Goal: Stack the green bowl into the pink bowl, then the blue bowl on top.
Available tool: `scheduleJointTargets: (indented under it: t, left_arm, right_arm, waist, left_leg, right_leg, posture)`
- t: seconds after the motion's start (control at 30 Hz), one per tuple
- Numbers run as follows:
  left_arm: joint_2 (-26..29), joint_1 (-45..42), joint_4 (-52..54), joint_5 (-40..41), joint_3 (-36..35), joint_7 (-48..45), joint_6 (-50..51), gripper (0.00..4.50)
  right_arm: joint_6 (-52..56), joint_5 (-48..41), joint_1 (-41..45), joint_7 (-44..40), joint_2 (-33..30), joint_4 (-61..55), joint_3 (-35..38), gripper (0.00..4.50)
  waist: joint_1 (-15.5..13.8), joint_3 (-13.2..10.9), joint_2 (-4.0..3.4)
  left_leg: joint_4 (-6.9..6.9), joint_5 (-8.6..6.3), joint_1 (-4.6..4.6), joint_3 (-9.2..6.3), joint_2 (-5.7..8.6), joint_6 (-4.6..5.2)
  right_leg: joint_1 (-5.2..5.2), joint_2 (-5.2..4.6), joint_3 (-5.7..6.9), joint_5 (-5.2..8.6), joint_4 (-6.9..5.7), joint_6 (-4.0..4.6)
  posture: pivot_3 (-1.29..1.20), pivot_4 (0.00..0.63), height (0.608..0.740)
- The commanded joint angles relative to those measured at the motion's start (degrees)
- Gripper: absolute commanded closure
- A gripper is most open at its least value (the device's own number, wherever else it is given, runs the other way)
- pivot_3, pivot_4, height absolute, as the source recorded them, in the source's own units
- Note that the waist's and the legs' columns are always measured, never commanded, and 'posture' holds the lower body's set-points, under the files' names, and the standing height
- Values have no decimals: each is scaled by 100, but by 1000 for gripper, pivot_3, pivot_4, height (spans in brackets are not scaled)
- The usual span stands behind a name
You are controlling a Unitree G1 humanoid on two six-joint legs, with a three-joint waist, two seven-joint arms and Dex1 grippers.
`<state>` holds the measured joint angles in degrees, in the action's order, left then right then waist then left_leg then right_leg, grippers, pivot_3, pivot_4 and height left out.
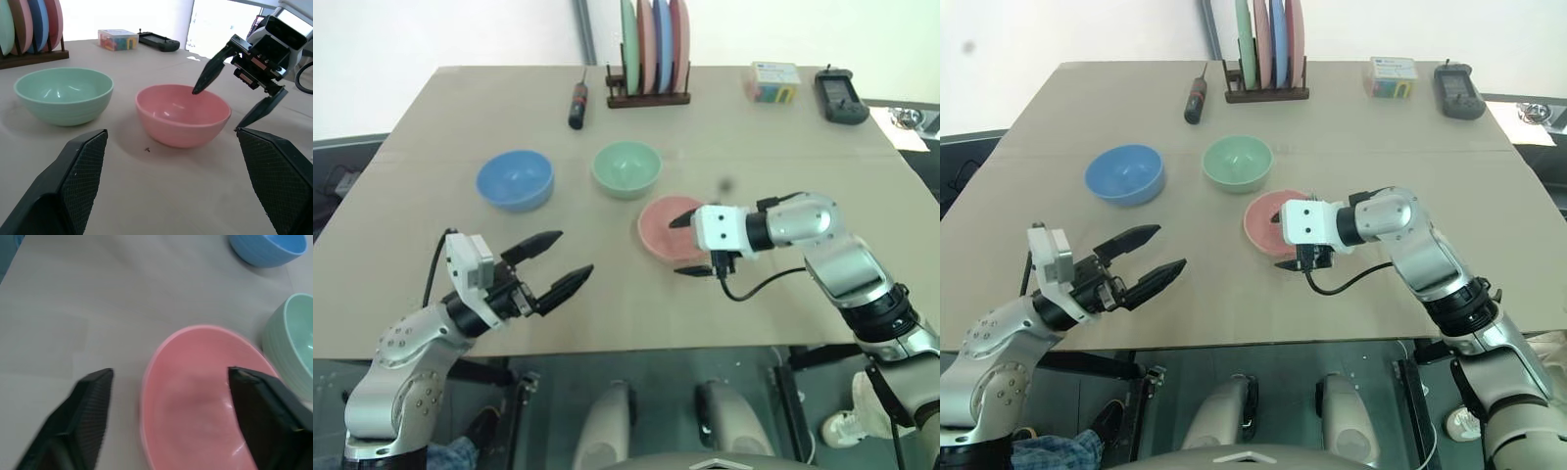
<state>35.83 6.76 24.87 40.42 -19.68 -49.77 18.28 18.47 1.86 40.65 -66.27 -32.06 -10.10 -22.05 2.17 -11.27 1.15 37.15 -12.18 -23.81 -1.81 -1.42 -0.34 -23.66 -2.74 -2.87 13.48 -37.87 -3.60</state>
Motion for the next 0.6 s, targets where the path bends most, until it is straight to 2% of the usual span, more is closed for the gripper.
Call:
scheduleJointTargets:
  t: [0.03, 0.23, 0.43, 0.6]
  left_arm:
    - [130, -136, -85, -62, -5, -75, -23, 0]
    - [87, -516, -356, 59, -72, -24, 14, 0]
    - [130, -903, -526, 67, -75, 38, 78, 0]
    - [22, -636, -416, 112, -426, 289, 48, 0]
  right_arm:
    - [281, -272, 241, 201, 48, -136, 429, 30]
    - [956, -689, 1088, 636, 494, 474, 850, 30]
    - [112, -420, 2072, 929, 1133, 2388, 637, 30]
    - [-960, 5, 3020, 1254, 2040, 4580, 361, 30]
  waist:
    - [4, 0, 0]
    - [31, -1, -1]
    - [16, 0, 0]
    - [98, -2, -1]
  left_leg:
    - [0, 0, 0, 0, 0, 0]
    - [-1, 0, 3, 2, -2, 0]
    - [-5, 0, -4, -4, -4, 0]
    - [-22, 1, -2, 5, -3, -1]
  right_leg:
    - [0, 0, -1, 0, 0, 0]
    - [-1, 0, -2, -2, -3, -2]
    - [-2, 5, 6, -12, 2, -18]
    - [-16, 4, -5, -14, 0, -19]
  posture:
    - [0, 150, 740]
    - [0, 150, 740]
    - [0, 150, 740]
    - [0, 150, 740]
